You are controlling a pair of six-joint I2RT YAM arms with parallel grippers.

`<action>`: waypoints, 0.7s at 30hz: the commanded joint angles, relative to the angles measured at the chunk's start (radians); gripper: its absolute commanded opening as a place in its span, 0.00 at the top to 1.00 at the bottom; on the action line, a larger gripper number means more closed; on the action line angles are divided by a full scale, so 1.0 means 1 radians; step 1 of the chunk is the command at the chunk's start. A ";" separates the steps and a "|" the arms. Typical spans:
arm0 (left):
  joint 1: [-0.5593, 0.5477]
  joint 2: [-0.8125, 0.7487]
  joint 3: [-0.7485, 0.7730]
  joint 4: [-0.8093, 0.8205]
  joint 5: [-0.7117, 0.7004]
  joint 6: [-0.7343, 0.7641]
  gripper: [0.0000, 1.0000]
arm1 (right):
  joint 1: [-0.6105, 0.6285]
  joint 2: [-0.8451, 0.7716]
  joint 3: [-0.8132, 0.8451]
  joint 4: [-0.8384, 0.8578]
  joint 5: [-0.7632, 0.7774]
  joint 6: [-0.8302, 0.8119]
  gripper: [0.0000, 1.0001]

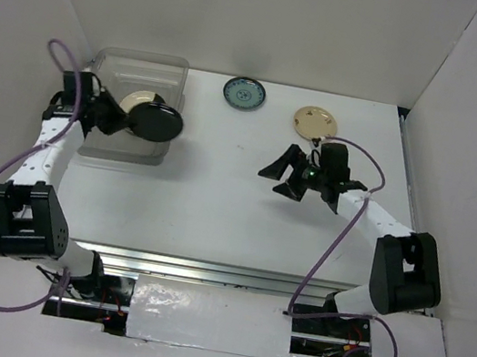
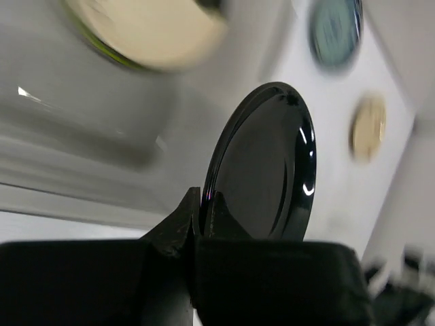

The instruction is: Place the plates into the plastic bin on the countertop

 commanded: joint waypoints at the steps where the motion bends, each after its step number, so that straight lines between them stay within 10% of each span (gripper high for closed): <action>1: 0.135 -0.018 -0.063 0.216 -0.149 -0.192 1.00 | -0.023 -0.072 -0.058 0.003 0.052 -0.042 0.10; 13: 0.189 0.406 0.242 0.220 -0.260 -0.147 0.96 | -0.052 -0.221 -0.135 -0.072 0.046 -0.146 0.07; 15: 0.192 0.446 0.274 0.198 -0.260 -0.138 0.85 | -0.057 -0.247 -0.149 -0.078 0.037 -0.154 0.07; 21: 0.172 0.475 0.349 0.097 -0.231 -0.119 0.01 | -0.060 -0.313 -0.144 -0.103 0.046 -0.154 0.06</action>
